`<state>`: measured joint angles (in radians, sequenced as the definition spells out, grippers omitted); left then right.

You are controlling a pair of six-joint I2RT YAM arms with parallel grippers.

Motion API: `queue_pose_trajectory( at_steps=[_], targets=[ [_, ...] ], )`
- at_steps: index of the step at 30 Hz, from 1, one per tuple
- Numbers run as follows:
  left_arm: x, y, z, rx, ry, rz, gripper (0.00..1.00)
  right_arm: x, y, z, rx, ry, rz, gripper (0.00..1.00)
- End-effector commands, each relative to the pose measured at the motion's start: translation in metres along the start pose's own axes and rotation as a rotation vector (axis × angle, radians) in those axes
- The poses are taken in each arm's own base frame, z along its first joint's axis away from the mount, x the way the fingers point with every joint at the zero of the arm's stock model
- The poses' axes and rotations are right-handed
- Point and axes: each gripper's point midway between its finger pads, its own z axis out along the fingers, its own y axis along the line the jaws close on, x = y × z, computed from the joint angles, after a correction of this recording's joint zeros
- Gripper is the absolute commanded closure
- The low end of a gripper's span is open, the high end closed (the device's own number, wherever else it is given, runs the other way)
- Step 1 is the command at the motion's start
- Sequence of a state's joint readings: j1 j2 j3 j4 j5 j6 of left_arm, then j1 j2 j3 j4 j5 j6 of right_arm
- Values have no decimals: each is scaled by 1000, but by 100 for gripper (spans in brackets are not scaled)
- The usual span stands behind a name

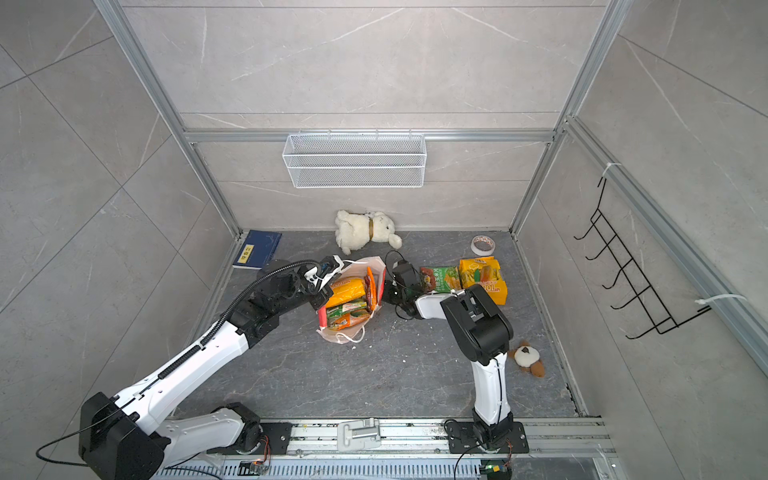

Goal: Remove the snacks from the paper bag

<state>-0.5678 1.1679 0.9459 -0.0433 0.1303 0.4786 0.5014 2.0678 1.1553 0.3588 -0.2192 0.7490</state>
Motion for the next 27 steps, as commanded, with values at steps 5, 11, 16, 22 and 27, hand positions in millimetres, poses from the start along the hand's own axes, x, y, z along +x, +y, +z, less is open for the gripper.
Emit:
queue_pose_trajectory(
  at_steps=[5, 11, 16, 22, 27],
  targets=[
    [-26, 18, -9, -87, -87, 27, 100, -29, 56, 21, -150, -4, -124, 100],
    [-31, -7, -16, 58, -111, 11, 100, -57, 56, -45, -48, -69, -152, 98],
    [-26, -28, -22, 158, -115, -14, 100, -38, 39, -102, 6, -39, -152, 92],
    [-23, -53, -31, 283, -136, -27, 100, 30, -1, -122, 38, 89, 7, 100],
    [-25, -58, -34, 309, -157, -25, 100, 79, -21, -107, 45, 170, 73, 100]
  ],
)
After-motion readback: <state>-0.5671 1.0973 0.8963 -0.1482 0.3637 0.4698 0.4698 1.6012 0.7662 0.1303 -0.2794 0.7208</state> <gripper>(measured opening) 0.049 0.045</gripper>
